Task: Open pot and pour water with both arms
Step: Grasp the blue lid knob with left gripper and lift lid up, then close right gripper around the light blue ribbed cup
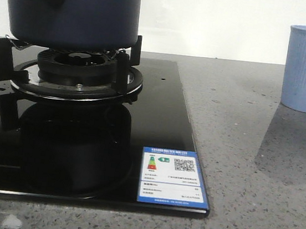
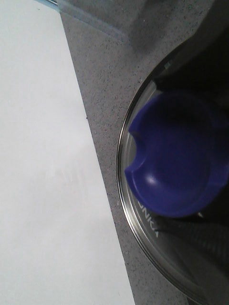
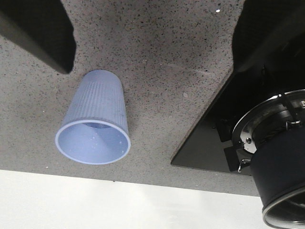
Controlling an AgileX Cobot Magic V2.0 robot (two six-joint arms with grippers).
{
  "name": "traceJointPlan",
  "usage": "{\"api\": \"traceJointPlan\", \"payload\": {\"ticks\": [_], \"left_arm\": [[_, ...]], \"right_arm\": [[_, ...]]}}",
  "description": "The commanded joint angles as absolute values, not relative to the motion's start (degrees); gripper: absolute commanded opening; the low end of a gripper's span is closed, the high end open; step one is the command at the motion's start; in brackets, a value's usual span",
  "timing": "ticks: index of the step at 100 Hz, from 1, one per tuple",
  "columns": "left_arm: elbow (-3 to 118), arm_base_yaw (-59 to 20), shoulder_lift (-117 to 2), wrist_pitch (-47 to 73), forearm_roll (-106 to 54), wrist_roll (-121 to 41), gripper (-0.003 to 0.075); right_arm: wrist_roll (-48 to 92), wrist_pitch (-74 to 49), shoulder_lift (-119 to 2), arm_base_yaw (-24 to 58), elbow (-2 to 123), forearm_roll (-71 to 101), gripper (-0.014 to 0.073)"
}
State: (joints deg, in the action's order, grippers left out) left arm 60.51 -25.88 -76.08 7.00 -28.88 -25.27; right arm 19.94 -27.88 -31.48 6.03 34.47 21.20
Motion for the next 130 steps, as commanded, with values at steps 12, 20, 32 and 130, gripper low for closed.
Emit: {"api": "traceJointPlan", "payload": {"ticks": [12, 20, 32, 130], "left_arm": [[62.7, -26.5, -74.6, 2.1, -29.1, -25.4, 0.0359], [62.7, -26.5, -74.6, 2.1, -29.1, -25.4, 0.0359], [62.7, -26.5, -74.2, 2.0, -29.1, -25.4, 0.0359], [62.7, -22.8, -62.3, -1.9, -29.0, -25.4, 0.0359]], "right_arm": [[20.6, -23.8, -32.1, 6.2, 36.6, 21.3, 0.0583], [20.6, -23.9, -32.1, 6.2, 36.6, 21.3, 0.0583], [20.6, -24.1, -32.1, 6.2, 36.6, 21.3, 0.0583], [20.6, -6.0, -45.9, 6.2, 31.5, 17.8, 0.0582]]}}
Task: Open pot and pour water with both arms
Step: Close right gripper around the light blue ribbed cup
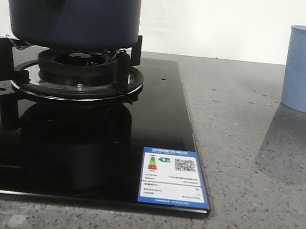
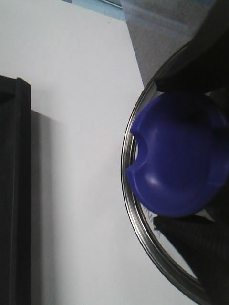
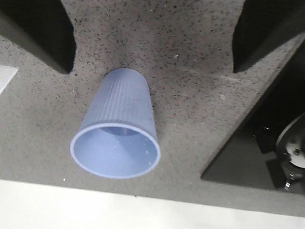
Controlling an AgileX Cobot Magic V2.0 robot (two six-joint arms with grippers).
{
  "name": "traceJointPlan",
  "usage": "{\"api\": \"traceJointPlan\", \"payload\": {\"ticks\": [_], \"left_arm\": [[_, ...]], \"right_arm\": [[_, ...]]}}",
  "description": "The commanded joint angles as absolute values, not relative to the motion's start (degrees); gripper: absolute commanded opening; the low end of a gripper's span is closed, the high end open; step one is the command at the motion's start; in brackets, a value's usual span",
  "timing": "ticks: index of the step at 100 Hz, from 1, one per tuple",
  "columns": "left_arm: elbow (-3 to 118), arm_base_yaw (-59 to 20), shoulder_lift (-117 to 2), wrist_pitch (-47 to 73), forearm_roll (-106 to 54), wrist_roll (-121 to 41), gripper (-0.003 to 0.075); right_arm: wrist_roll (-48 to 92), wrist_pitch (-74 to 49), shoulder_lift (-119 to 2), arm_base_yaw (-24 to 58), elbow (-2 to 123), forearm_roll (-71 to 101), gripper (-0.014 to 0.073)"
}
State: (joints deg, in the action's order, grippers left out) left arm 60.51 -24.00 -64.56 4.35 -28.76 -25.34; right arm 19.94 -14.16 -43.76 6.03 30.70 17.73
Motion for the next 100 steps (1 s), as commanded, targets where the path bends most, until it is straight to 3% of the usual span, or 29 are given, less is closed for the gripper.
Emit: {"api": "traceJointPlan", "payload": {"ticks": [1, 53, 100], "left_arm": [[62.7, -22.6, -62.2, -1.9, -29.0, -25.4, 0.0359], [62.7, -20.0, -61.1, -1.9, -29.1, -25.4, 0.0359], [62.7, -20.0, -61.1, -2.0, -29.1, -25.4, 0.0359]], "right_arm": [[20.6, -5.3, -46.3, 6.2, 31.4, 17.9, 0.0582], [20.4, 12.8, -65.7, 6.6, 31.2, 20.1, 0.0582], [18.1, 17.6, -70.5, 6.6, 32.3, 19.0, 0.0582]]}}
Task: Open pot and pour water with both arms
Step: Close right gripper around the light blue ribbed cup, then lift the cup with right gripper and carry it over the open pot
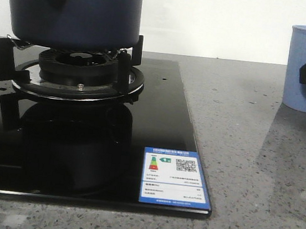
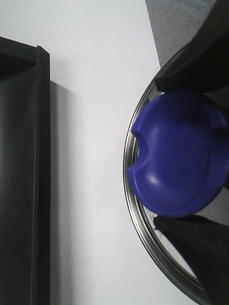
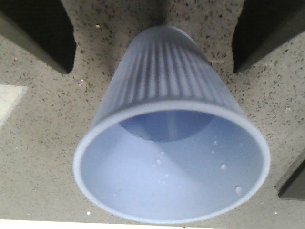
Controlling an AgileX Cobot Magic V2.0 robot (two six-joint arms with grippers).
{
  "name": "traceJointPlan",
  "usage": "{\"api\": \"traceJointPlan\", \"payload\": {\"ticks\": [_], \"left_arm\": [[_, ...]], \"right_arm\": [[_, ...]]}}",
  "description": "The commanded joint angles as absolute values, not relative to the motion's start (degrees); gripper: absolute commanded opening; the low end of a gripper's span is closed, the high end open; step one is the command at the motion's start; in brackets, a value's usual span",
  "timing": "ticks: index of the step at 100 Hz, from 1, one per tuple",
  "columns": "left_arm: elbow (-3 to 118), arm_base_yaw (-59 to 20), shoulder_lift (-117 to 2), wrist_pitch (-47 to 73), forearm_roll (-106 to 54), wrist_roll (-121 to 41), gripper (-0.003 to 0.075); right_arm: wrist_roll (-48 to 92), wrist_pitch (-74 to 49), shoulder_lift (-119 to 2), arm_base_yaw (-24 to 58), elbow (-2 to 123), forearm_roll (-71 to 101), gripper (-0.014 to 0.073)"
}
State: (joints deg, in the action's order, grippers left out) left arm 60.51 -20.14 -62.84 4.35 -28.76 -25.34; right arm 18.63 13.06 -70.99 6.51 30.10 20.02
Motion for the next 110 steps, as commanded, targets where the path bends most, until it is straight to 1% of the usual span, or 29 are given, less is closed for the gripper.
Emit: {"api": "traceJointPlan", "payload": {"ticks": [1, 45, 64, 71, 83, 88, 93, 110], "left_arm": [[62.7, -20.0, -61.1, -2.0, -29.1, -25.4, 0.0359], [62.7, -20.0, -61.1, -2.0, -29.1, -25.4, 0.0358], [62.7, -20.0, -61.1, -2.0, -29.1, -25.4, 0.0358], [62.7, -20.0, -61.1, -2.0, -29.1, -25.4, 0.0358], [62.7, -20.0, -61.1, -2.0, -29.1, -25.4, 0.0358], [62.7, -20.0, -61.1, -2.0, -29.1, -25.4, 0.0358], [62.7, -20.0, -61.1, -2.0, -29.1, -25.4, 0.0358], [62.7, -20.0, -61.1, -2.0, -29.1, -25.4, 0.0358]], "right_arm": [[18.0, 17.5, -70.6, 6.6, 32.4, 19.0, 0.0582], [17.5, 15.7, -74.9, 7.4, 36.3, 18.0, 0.0582], [17.5, 17.6, -75.6, 7.4, 36.3, 18.0, 0.0575], [17.5, 17.7, -75.6, 7.4, 36.3, 18.0, 0.0529], [17.5, 17.7, -75.6, 7.4, 36.3, 18.0, 0.0386], [17.5, 17.7, -75.6, 7.4, 36.3, 18.0, 0.0345], [17.5, 17.7, -75.6, 7.4, 36.3, 18.0, 0.0329], [17.5, 17.7, -75.5, 7.4, 36.4, 17.6, 0.033]]}}
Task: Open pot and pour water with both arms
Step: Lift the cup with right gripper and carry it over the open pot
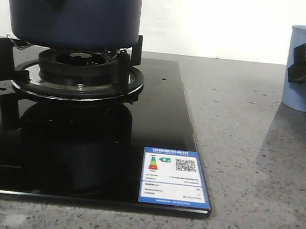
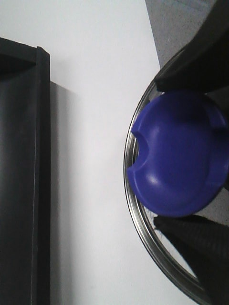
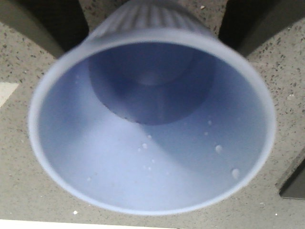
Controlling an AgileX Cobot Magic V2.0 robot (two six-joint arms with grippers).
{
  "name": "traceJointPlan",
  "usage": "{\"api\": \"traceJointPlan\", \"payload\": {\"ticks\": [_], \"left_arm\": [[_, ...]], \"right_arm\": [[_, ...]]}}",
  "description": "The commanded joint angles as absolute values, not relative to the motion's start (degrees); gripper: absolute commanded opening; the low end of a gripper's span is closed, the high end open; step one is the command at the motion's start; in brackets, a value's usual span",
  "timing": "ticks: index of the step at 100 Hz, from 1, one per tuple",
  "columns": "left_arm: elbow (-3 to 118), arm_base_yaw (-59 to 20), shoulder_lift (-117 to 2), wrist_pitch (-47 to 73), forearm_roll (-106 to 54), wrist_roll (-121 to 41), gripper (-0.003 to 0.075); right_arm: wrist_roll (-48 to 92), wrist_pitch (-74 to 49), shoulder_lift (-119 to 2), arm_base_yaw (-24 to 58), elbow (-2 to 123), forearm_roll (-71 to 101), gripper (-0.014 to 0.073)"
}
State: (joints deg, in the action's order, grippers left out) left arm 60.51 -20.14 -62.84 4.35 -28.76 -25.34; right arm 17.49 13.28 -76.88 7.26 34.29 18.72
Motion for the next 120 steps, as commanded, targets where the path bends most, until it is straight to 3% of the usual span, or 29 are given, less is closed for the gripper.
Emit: {"api": "traceJointPlan", "payload": {"ticks": [1, 21, 50, 95, 120], "left_arm": [[62.7, -20.0, -61.1, -2.0, -29.1, -25.4, 0.0358], [62.7, -20.0, -61.1, -2.0, -29.1, -25.4, 0.0358], [62.7, -20.0, -61.1, -2.2, -26.8, -25.4, 0.0358], [62.7, -14.4, -61.1, -1.8, -26.7, -25.4, 0.0358], [62.7, -13.8, -61.1, -1.6, -26.7, -25.4, 0.0358]], "right_arm": [[17.5, 17.6, -75.3, 7.4, 36.4, 17.4, 0.033], [17.5, 11.8, -72.1, 7.4, 38.8, 13.9, 0.033], [17.6, -12.0, -69.9, 8.3, 53.5, 11.2, 0.0331], [28.6, -26.8, -72.8, 19.7, 73.7, 10.7, 0.0331], [29.5, -35.5, -80.2, 25.8, 85.2, 0.0, 0.0331]]}}
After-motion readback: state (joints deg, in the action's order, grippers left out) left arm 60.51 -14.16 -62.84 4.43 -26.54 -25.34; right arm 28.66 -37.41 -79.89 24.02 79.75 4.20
